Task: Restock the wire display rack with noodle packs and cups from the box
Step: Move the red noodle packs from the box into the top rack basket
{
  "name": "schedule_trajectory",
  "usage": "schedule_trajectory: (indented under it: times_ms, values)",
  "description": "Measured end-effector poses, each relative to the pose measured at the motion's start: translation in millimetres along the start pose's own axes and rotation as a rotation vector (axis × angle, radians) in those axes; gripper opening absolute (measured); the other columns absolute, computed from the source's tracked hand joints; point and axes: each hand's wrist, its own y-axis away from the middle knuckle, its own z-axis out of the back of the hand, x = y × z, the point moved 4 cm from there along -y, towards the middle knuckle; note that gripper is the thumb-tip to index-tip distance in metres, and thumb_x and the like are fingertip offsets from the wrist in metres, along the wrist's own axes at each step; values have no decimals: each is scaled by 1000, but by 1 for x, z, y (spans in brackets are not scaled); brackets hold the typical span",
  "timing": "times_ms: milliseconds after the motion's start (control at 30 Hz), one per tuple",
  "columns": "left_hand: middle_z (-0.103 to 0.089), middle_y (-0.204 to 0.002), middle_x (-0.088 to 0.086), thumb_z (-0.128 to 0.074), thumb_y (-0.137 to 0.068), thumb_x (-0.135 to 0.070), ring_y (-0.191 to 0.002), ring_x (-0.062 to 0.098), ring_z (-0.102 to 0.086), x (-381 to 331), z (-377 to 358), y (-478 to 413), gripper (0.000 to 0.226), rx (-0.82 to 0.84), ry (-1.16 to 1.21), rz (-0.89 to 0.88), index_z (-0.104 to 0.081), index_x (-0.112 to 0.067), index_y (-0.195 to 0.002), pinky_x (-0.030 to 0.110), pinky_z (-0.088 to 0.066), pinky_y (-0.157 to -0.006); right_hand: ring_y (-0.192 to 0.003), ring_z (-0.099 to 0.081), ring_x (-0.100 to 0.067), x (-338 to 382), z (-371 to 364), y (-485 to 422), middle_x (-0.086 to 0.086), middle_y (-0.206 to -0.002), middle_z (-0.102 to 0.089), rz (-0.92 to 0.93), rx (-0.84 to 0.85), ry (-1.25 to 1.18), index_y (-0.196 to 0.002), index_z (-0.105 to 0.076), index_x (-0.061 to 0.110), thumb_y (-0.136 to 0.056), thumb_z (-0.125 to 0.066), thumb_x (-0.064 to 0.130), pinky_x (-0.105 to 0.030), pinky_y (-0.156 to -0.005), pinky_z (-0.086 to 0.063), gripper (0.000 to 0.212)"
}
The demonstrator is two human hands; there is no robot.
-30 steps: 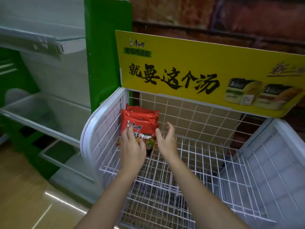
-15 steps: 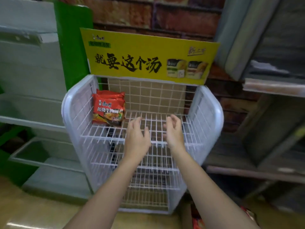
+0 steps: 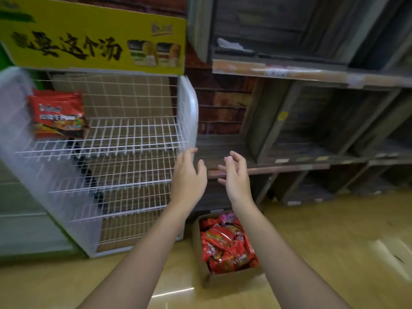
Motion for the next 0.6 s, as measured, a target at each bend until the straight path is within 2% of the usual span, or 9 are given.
schedule_trajectory:
  times_ms: [100, 233, 333, 467, 600]
  values:
    - [-44, -140, -1, -45, -100, -22, -129, 13, -43, -13, -54, 19, 37, 31, 4, 18, -45, -17, -137, 21, -32, -100, -109, -61, -8, -17, 55, -5, 9, -121, -57, 1, -16, 18, -134, -43, 28, -104, -41, 35, -36, -89, -54, 32]
    - [-47, -137, -1, -46, -99, -21, -126, 14, -45, -29, -127, 46, 35, 29, -2, 77, -47, -18, -134, 23, -35, -99, -108, -59, -4, -48, 125, -17, 21, -113, -53, -31, 5, 37, -128, -42, 35, -104, -39, 37, -31, -89, -53, 25]
    - [-47, -137, -3, -46, -100, -22, -126, 10, -45, -32, -174, 68, 34, 26, -1, 110, -47, -19, -134, 21, -34, -98, -110, -58, -5, -78, 168, -27, 19, -113, -53, -49, 26, 57, -130, -43, 33, -104, -39, 37, -28, -89, -52, 27]
    - [-46, -140, -5, -46, -101, -23, -127, 7, -43, -20, -215, 87, 35, 40, -12, 159, -46, -21, -136, 21, -35, -99, -112, -58, -6, -120, 201, -32, 11, -124, -53, -83, 43, 112, -135, -44, 29, -104, -39, 38, -31, -94, -52, 33]
    - [-46, -140, -4, -46, -101, -21, -128, 8, -43, 7, -242, 88, 35, 53, -32, 176, -46, -20, -136, 22, -37, -100, -111, -58, -6, -155, 209, -45, 10, -125, -53, -123, 61, 125, -134, -44, 30, -104, -39, 37, -23, -89, -50, 31]
